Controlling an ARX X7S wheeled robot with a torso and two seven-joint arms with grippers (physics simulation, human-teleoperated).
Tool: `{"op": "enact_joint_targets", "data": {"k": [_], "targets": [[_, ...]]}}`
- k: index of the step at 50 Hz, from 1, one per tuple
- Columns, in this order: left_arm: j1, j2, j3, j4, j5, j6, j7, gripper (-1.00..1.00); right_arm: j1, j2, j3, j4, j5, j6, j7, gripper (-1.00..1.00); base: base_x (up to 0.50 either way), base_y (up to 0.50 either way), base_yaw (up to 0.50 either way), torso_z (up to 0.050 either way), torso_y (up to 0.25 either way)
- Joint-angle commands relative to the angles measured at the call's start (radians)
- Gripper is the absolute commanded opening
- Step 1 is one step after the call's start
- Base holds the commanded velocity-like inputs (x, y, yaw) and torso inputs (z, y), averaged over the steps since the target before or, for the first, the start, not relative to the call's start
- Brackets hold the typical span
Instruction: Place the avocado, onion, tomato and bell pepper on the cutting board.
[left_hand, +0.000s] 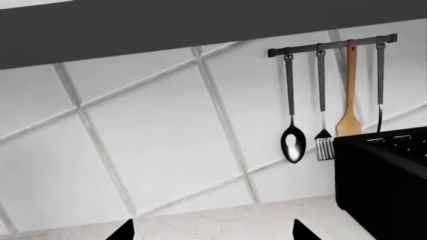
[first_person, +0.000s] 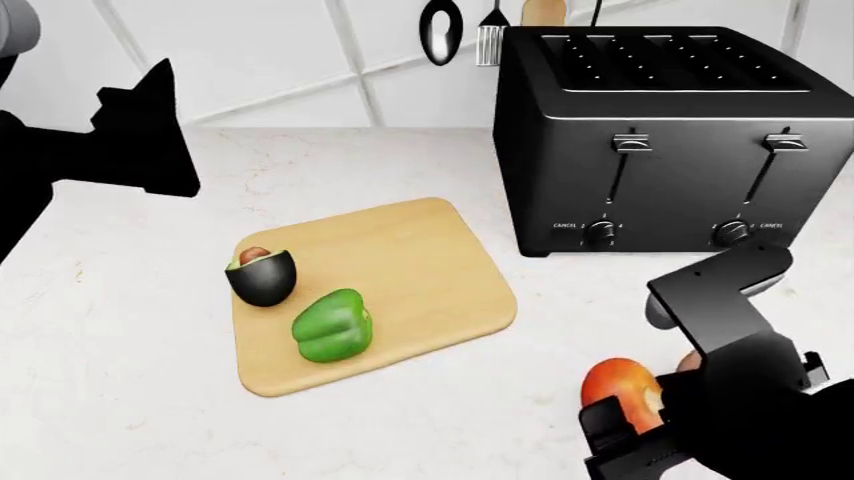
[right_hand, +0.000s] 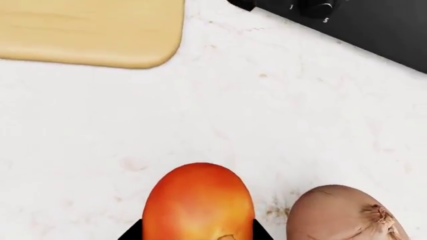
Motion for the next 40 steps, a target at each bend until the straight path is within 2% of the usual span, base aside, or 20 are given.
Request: {"op": "enact_joint_targets", "data": {"k": [1, 9, 14, 15, 19, 29, 40], "targets": [[-0.025, 0.005, 0.015, 0.004, -0.028, 0.001, -0.034, 1.00, 0.067, -0.021, 0.042, -0.006, 0.034, 0.019, 0.026, -1.00, 0.00, 0.00, 0.00, 0.000, 0.000], [0.003, -0.007, -0.003, 0.006, -0.009, 0.013, -0.011, 1.00, 0.162, -0.114, 0.099, 0.038, 0.062, 0.012, 0.052, -1.00, 0.00, 0.00, 0.00, 0.000, 0.000], [0.005, -0.003, 0.001, 0.001, 0.005, 0.012, 0.000, 1.00, 0.159, -0.263, 0.113, 0.118, 0.006, 0.022, -0.028, -1.00, 0.00, 0.00, 0.00, 0.000, 0.000], [0.009, -0.003, 0.000, 0.000, 0.009, 0.013, 0.005, 1.00, 0.145, -0.324, 0.119, 0.156, -0.025, 0.017, -0.075, -1.00, 0.00, 0.00, 0.00, 0.000, 0.000], [0.022, -0.012, -0.008, 0.002, 0.014, 0.016, 0.016, 1.00, 0.112, -0.437, 0.116, 0.254, -0.131, 0.035, -0.187, -1.00, 0.00, 0.00, 0.00, 0.000, 0.000], [0.041, -0.021, -0.018, -0.002, 0.032, 0.024, 0.036, 1.00, 0.073, -0.599, 0.136, 0.477, -0.324, -0.002, -0.414, -1.00, 0.00, 0.00, 0.00, 0.000, 0.000], [0.045, -0.025, -0.019, -0.003, 0.031, 0.028, 0.036, 1.00, 0.085, -0.734, 0.129, 0.707, -0.425, -0.029, -0.543, -1.00, 0.00, 0.00, 0.00, 0.000, 0.000]]}}
